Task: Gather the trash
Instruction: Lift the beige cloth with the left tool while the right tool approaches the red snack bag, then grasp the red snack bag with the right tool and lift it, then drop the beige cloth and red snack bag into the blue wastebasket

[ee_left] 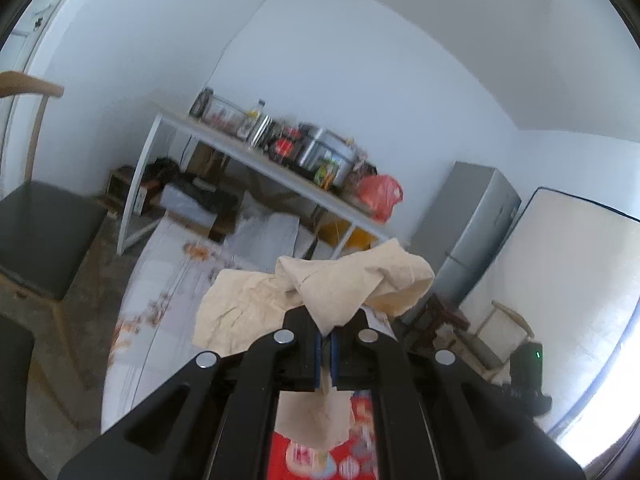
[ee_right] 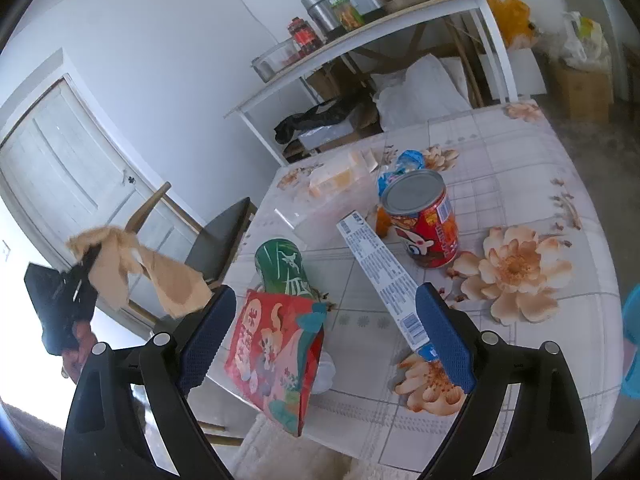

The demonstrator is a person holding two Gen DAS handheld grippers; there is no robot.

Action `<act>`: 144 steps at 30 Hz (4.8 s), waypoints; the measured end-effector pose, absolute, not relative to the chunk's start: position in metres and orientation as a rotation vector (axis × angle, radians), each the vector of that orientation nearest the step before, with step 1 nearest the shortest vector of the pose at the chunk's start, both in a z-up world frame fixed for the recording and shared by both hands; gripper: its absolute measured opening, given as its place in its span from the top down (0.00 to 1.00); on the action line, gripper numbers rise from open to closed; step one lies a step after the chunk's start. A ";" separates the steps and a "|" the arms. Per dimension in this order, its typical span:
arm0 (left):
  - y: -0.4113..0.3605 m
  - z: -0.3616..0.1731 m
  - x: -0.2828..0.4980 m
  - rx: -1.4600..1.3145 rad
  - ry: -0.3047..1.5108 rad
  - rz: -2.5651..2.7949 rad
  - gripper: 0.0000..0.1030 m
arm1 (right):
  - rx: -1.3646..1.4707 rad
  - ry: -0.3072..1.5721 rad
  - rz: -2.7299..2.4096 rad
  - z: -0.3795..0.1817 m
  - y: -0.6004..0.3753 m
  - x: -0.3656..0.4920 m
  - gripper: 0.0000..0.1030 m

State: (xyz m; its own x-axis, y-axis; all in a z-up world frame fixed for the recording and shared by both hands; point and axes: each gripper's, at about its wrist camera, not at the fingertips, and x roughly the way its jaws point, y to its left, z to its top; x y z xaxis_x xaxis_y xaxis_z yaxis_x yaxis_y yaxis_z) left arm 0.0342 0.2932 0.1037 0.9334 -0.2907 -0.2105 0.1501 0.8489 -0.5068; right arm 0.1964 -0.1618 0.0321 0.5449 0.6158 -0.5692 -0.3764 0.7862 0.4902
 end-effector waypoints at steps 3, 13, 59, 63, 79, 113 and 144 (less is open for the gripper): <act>0.295 0.098 0.018 -0.484 0.347 -0.205 0.98 | 0.342 0.801 0.604 0.030 -0.164 0.194 0.15; 0.291 0.052 0.023 -0.472 0.557 -0.142 0.98 | 0.354 0.813 0.628 0.026 -0.162 0.187 0.15; 0.257 -0.079 0.150 -0.015 0.914 0.116 0.66 | 0.412 1.118 0.648 -0.045 -0.137 0.157 0.15; 0.257 -0.079 0.149 -0.018 0.910 0.125 0.81 | 0.429 1.120 0.656 -0.048 -0.135 0.160 0.15; 0.260 -0.080 0.147 -0.031 0.892 0.129 0.91 | 0.570 1.199 0.731 -0.074 -0.119 0.177 0.28; 0.264 -0.077 0.143 -0.082 0.862 0.132 0.96 | 0.372 1.094 0.861 -0.024 -0.074 0.146 0.93; 0.117 0.082 0.111 -0.021 0.601 -0.212 0.96 | 0.531 0.462 0.505 0.084 -0.292 0.065 0.95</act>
